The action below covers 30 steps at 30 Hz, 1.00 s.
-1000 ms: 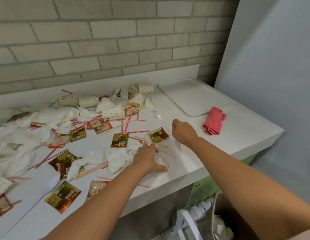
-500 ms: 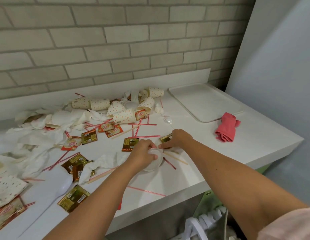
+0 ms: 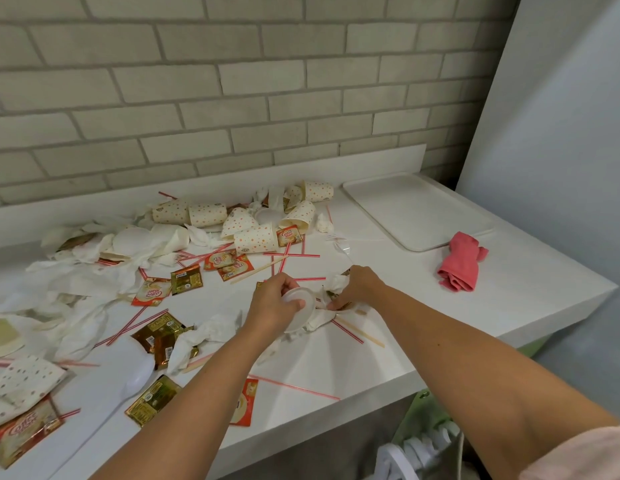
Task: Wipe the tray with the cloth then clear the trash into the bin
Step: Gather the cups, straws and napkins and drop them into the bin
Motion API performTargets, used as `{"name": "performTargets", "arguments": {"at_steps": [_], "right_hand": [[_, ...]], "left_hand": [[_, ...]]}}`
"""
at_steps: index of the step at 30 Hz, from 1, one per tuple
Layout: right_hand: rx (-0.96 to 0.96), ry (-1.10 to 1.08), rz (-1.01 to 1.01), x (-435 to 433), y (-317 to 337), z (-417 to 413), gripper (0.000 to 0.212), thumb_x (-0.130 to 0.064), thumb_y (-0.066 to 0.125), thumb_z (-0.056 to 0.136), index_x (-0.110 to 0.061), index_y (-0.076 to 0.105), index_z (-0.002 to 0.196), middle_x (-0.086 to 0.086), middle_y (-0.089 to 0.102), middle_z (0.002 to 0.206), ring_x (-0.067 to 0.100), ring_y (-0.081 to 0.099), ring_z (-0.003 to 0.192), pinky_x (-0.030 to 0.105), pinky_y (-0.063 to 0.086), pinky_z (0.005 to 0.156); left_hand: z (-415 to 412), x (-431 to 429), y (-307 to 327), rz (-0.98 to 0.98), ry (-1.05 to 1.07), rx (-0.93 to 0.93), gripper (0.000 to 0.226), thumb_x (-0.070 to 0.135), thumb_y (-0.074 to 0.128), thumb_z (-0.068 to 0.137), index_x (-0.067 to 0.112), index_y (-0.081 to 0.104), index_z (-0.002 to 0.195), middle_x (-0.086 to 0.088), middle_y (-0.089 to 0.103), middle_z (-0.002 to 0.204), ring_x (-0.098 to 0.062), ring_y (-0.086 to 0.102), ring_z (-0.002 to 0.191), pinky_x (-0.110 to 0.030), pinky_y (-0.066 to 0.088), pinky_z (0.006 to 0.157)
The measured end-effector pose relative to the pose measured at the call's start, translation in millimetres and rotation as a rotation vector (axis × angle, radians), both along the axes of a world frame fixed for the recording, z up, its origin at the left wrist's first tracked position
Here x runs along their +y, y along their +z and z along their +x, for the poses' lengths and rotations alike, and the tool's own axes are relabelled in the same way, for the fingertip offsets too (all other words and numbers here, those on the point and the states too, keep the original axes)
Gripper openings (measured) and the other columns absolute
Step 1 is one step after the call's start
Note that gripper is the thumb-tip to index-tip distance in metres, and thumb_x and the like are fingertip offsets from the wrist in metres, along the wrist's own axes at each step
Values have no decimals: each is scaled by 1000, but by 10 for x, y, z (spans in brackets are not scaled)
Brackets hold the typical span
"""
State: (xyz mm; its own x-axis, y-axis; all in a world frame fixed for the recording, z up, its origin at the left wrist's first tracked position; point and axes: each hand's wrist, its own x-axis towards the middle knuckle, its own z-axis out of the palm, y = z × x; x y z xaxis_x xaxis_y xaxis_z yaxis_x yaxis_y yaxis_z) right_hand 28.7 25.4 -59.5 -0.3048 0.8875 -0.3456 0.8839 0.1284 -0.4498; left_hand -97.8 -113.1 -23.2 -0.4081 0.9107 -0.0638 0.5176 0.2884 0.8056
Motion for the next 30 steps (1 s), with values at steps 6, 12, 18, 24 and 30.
{"name": "performTargets", "arguments": {"at_steps": [6,12,18,24,30], "right_hand": [[10,5,115,26,4,72,70,-45,78,68,-13,51,125,4,58,119,23,55,115,33,43,98],[433,-99,-16,28,223,298,42,-21,78,75,-13,49,104,3,53,103,19,50,94,29,43,79],[481,-152,-18,-31,600,797,43,-15,74,79,-10,53,116,6,58,101,22,58,84,27,52,57],[153,-75,-168,-174,764,1670,47,-10,75,77,-12,50,117,5,58,94,17,57,74,23,48,49],[-59,-160,-303,-475,572,2540,36,-8,74,79,-11,52,107,7,59,93,23,59,79,24,52,51]], "left_hand": [[21,15,36,55,29,-26,16,8,64,84,13,52,93,-2,56,96,-20,49,90,-29,38,73],[142,86,90,169,98,-69,13,10,60,88,14,48,91,7,50,79,-19,50,82,-27,42,65],[558,237,140,237,12,-106,18,8,56,89,19,44,99,-1,55,101,-20,54,94,-27,47,72],[1279,280,101,231,-211,-78,13,3,49,90,16,48,94,2,52,95,-14,48,88,-15,38,64],[2025,169,-187,67,-493,-64,21,0,45,88,14,57,98,-2,58,108,-13,50,95,-17,36,76]]}}
